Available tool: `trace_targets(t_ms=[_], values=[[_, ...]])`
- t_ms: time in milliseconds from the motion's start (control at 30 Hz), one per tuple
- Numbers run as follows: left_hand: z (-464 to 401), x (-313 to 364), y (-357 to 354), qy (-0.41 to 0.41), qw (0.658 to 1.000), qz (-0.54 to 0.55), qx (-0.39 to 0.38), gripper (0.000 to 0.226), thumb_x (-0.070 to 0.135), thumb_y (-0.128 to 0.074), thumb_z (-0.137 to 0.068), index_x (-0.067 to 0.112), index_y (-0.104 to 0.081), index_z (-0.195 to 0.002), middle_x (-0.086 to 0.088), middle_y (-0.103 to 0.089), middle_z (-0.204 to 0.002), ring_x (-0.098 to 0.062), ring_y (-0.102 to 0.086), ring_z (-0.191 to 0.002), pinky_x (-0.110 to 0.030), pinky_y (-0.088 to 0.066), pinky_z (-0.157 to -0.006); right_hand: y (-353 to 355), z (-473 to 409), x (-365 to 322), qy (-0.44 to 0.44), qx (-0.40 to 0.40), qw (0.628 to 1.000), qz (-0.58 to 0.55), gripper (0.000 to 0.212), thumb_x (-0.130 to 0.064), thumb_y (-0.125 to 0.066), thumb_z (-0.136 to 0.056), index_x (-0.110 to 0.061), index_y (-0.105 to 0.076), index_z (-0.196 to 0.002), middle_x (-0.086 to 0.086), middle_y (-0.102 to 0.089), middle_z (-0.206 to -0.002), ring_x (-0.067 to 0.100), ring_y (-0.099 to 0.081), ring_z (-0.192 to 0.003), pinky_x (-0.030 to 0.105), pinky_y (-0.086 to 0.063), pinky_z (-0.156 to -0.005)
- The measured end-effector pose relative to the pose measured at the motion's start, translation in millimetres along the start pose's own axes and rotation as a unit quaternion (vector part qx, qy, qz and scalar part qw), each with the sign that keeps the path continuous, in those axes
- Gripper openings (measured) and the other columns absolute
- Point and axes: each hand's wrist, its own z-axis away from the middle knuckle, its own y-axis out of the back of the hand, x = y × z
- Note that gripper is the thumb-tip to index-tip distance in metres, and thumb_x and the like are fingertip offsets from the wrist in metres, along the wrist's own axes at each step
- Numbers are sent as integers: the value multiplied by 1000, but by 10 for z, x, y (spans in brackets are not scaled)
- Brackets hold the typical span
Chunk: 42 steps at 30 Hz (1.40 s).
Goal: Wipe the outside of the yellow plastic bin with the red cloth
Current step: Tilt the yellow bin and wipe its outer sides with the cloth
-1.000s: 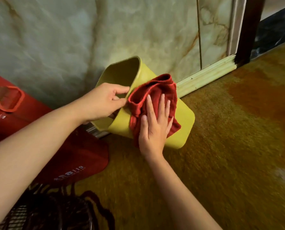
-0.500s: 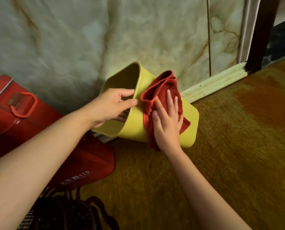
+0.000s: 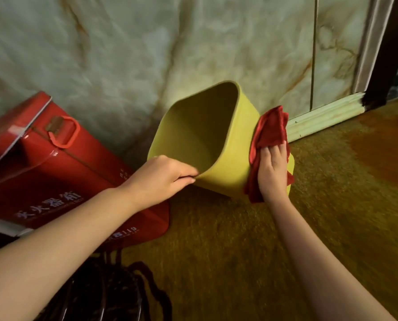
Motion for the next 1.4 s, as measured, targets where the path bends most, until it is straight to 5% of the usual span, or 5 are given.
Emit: trace_targets(t_ms=[300,533,900,1033,1400], values=[[-526,540,76,50,994,97,7,20,18,-65,-77,15,-71,-95,-5,-75,-97,-2,-62,-81,-1,-36,-61,273,183,189,-217,-98,961,-140,34,-33,-33,-92,-35,-61,-72,4,-58,-88,27,-54,-92,52,-47,-84],[-465,585,40,40,995,68,-55,24,23,-63,-78,19,-68,-101,-3,-72,-106,-17,-63,-103,-35,-50,-88,213,493,114,-156,-18,980,-121,26,-25,-31,-95,-22,-57,-92,-3,-59,-91,11,-53,-88,39,-41,-88],[7,732,-90,59,987,109,104,36,18,-60,-82,16,-59,-117,-1,-65,-118,6,-51,-103,-4,-35,-91,446,1064,92,-51,-172,981,-68,58,-1,-50,-78,-12,-37,-133,12,-44,-140,24,-36,-132,46,-25,-115],[730,986,-572,117,913,127,371,27,19,-53,-87,16,-59,-113,9,-60,-112,2,-55,-101,-12,-43,-91,497,1151,131,-44,-101,993,30,54,-12,-67,-75,-20,-48,-124,-3,-53,-128,18,-48,-121,31,-38,-102],[829,1125,-1589,414,705,555,156,34,16,-70,-72,26,-60,-103,-3,-68,-99,1,-64,-77,-13,-50,-71,575,1467,67,-163,-112,980,-24,34,-10,-70,-74,-23,-61,-104,2,-70,-101,16,-66,-97,46,-52,-91]])
